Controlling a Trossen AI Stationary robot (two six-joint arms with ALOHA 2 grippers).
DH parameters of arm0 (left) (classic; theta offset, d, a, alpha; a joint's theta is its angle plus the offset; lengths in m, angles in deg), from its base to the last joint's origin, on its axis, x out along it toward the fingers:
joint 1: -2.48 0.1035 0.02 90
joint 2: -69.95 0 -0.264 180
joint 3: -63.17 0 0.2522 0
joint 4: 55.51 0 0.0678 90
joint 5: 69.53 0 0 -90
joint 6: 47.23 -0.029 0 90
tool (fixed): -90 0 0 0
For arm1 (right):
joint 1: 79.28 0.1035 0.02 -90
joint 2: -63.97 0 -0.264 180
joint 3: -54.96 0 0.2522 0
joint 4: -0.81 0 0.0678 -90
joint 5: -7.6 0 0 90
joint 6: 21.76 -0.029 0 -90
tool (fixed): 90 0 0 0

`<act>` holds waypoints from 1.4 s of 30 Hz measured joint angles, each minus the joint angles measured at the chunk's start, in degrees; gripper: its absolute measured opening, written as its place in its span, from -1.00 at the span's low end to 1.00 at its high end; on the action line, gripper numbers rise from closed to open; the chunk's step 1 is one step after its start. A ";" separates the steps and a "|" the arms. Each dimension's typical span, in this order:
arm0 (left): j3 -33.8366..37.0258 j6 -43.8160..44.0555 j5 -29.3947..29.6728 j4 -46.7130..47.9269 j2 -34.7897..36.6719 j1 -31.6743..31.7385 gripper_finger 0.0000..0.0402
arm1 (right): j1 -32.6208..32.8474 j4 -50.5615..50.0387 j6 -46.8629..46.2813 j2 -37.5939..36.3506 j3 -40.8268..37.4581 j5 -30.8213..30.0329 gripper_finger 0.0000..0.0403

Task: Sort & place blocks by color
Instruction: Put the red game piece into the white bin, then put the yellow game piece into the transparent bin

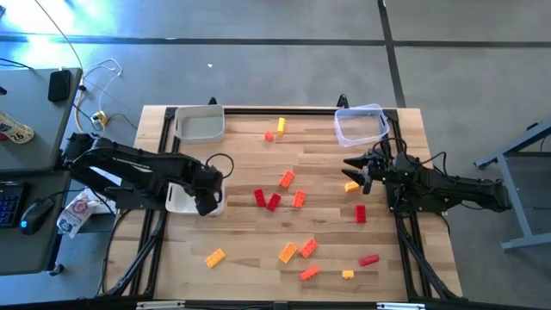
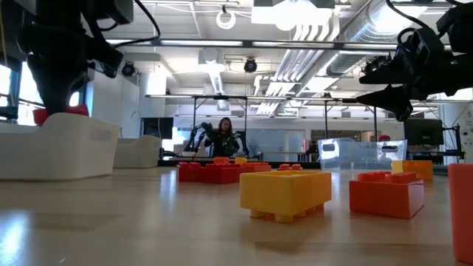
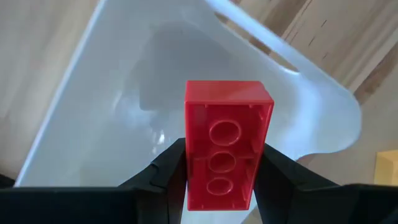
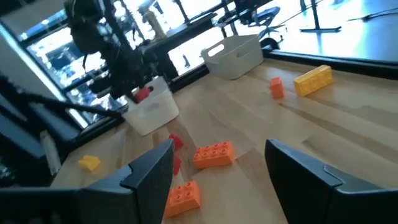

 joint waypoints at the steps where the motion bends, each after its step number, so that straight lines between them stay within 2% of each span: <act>1: 0.00 -0.60 -1.00 0.02 -0.75 0.51 -0.38 | 0.00 0.00 -0.02 0.00 0.00 -1.16 0.18; 5: 0.02 -4.68 -3.20 0.13 -4.35 1.89 -0.38 | -0.02 0.28 0.00 0.00 0.00 -4.43 0.18; 11: 0.02 -6.07 -3.42 0.15 -8.32 2.93 -0.25 | -0.02 0.18 -0.20 0.00 0.00 -3.08 0.18; 20: 0.02 -7.86 -3.22 0.17 -9.28 2.91 0.01 | -0.02 0.19 -3.04 0.00 0.00 -2.82 0.18; 26: 0.02 -10.80 -3.23 0.34 -9.28 2.91 0.04 | -0.02 2.56 -2.71 0.00 0.03 -2.02 0.18; 34: 0.00 -13.73 -2.03 0.37 -7.29 2.91 0.04 | -0.01 -9.27 0.61 0.30 7.95 -2.09 0.18; 42: 0.00 -13.58 -0.14 -0.07 -0.27 3.03 0.03 | -0.01 -23.65 6.02 6.74 18.77 -7.98 0.18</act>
